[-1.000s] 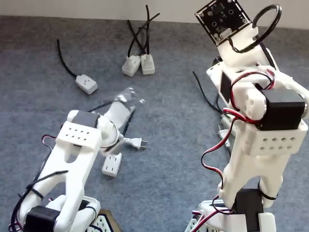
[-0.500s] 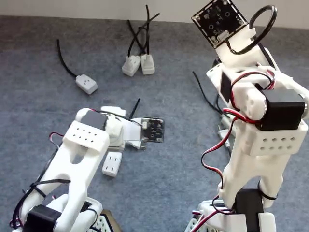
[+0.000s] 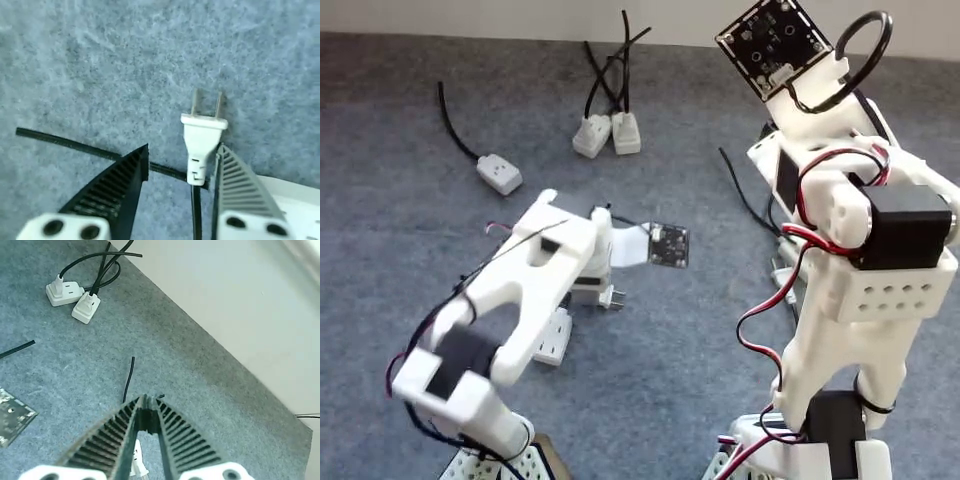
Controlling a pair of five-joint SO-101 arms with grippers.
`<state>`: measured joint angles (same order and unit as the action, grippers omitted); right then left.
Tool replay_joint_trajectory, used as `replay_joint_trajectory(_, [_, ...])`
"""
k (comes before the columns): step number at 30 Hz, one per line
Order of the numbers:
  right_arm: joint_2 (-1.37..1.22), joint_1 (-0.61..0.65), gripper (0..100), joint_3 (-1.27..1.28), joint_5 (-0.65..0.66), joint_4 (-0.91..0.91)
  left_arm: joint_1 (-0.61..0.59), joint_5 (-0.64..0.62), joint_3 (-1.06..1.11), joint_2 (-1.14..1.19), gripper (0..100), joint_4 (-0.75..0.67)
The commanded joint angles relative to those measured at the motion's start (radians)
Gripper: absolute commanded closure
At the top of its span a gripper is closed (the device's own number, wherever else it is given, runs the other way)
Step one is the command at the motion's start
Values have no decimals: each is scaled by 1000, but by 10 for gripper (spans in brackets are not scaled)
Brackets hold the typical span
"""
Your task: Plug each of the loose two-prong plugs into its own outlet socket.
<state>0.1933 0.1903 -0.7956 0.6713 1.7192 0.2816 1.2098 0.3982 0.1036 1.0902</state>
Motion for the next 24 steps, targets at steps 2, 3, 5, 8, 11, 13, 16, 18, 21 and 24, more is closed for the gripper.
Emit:
replay_joint_trajectory(2, [28,-7,989,-7,12,27,31,-9,-166,153,790,64])
replay_joint_trajectory(3, [28,-7,989,-7,12,25,41,-9,-189,182,790,83])
replay_joint_trajectory(5, [28,-7,989,-7,12,25,53,-11,-232,232,790,129])
replay_joint_trajectory(8, [28,-7,989,-7,12,25,71,-12,-295,298,790,181])
replay_joint_trajectory(11, [28,-7,989,-7,12,25,73,-14,-354,337,790,227])
replay_joint_trajectory(13, [28,-7,989,-7,12,25,76,-14,-384,354,793,255])
replay_joint_trajectory(16, [28,-7,989,-7,12,25,91,-12,-403,366,867,262])
replay_joint_trajectory(18, [28,-7,989,-7,12,25,110,-9,-401,367,941,264])
replay_joint_trajectory(21, [28,-7,989,-7,12,25,125,-9,-394,367,988,264])
replay_joint_trajectory(24, [28,-7,989,-7,12,25,124,-6,-394,367,941,264])
